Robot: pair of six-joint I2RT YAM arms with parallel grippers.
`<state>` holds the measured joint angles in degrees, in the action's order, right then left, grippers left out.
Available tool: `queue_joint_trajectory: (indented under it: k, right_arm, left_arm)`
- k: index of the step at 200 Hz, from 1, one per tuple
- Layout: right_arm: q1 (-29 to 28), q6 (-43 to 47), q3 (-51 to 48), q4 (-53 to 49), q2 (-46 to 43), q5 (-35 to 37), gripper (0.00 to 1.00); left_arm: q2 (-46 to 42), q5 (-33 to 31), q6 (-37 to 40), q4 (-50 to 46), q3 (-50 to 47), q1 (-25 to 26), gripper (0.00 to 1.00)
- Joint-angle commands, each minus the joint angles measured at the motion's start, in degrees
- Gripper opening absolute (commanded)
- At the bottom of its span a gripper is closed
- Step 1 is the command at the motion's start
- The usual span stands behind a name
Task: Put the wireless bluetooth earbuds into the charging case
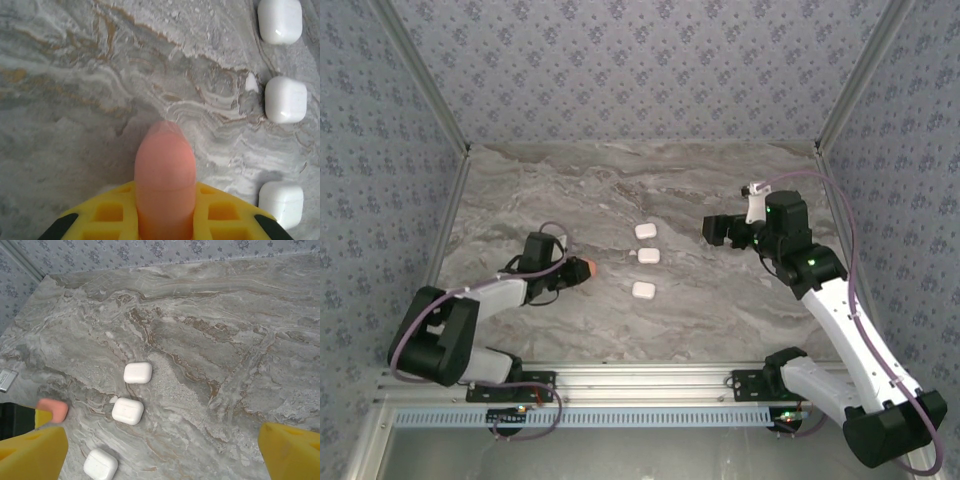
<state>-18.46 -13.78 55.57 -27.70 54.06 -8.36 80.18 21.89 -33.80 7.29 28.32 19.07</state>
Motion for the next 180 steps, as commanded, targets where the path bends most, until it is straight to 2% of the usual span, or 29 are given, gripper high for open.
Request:
queue_joint_trajectory:
  k: [1,30,74,102,123,143,180]
  right_arm:
    - [0.61,-0.38,-0.48,-0.45,-1.37,-0.62,1.00]
    - [1.36,0.20,-0.77,-1.18,-1.72,-0.41,1.00]
    - [2.85,1.06,-1.02,-1.86,-1.95,-0.25,1.00]
    - [4.12,1.65,-0.66,-2.47,-2.43,0.13,1.00]
    - [5.24,2.88,-0.11,-2.62,-3.58,0.50,1.00]
    - [5.96,4.30,-0.32,-2.47,-5.36,2.62,1.00]
    - [7.72,4.22,-2.55,-1.87,-9.72,10.28,1.00]
  left_arm:
    - [2.67,1.58,-2.21,-1.21,1.74,-0.26,0.00]
    - [3.85,0.37,-2.27,-3.06,2.77,-0.25,0.13]
    - [2.65,-3.27,-0.84,-7.43,4.27,-0.26,0.46]
    - [0.25,-5.95,0.15,-10.89,5.50,-0.26,0.59]
    - [-3.94,-7.82,0.64,-11.58,5.52,-0.26,0.75]
    - [-9.44,-10.60,1.91,-12.61,5.69,-0.26,0.86]
    - [-21.51,-21.42,7.20,-16.93,7.77,-0.48,0.99]
